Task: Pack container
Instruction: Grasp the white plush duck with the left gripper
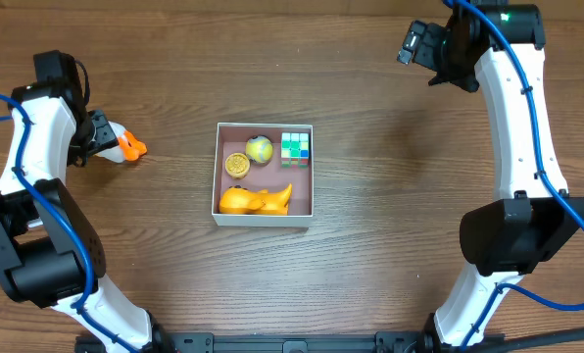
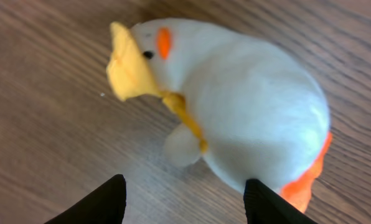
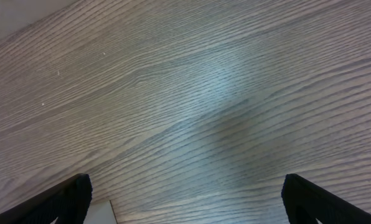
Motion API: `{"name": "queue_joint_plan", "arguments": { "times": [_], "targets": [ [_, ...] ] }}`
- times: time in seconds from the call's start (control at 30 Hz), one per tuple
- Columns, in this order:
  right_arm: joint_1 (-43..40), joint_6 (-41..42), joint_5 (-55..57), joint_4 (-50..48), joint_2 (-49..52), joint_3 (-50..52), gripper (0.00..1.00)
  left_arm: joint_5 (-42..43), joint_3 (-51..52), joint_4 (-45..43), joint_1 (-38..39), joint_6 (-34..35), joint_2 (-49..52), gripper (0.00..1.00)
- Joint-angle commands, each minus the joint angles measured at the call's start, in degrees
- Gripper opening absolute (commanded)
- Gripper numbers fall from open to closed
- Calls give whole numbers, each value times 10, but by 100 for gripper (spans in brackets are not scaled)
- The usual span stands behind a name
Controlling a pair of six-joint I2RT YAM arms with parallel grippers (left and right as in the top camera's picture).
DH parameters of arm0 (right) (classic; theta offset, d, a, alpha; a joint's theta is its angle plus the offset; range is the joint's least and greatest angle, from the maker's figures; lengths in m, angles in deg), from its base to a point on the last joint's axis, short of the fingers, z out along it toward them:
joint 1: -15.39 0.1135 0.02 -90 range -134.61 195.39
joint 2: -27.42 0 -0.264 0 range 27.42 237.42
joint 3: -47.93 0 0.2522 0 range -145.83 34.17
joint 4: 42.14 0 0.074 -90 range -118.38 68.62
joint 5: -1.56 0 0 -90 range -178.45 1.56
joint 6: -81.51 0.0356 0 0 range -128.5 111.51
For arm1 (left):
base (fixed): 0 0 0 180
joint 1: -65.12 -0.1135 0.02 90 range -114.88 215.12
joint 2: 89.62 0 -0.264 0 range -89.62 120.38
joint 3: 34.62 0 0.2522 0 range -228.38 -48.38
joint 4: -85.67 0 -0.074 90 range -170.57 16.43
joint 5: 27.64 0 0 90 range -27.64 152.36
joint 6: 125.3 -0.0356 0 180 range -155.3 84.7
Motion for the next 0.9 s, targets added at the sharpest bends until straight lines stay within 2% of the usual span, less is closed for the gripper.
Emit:
{"name": "queue_joint_plan", "arguments": {
  "times": [0.0, 0.17, 0.33, 0.5, 0.57, 0.6, 0.67, 0.7, 0.77, 0.87],
  "targets": [
    [1, 5, 1, -2, -1, -13, 100, 59, 15, -29, -2, -71, -3, 59],
    [1, 5, 1, -2, -1, -13, 100, 114, 64, -98, -2, -96, -3, 61],
    [1, 5, 1, -2, -1, -13, 100, 118, 95, -144, -2, -96, -3, 63],
    [1, 5, 1, -2, -1, -13, 100, 118, 98, -157, -2, -95, -3, 61],
    [1, 5, 1, -2, -1, -13, 100, 118, 98, -157, -2, -90, -3, 50],
    [1, 5, 1, -2, -1, -13, 100, 118, 98, -157, -2, -86, -3, 35],
    [1, 5, 1, -2, -1, -13, 100, 118, 98, -155, -2, -64, -3, 18],
    [1, 5, 1, -2, -1, -13, 100, 118, 98, -154, -2, -55, -3, 13],
    [1, 5, 1, -2, -1, -13, 100, 118, 98, -151, -2, -43, -3, 5],
    [1, 5, 1, -2, -1, -13, 100, 118, 98, -144, 0, -43, -3, 4]
  ]
}}
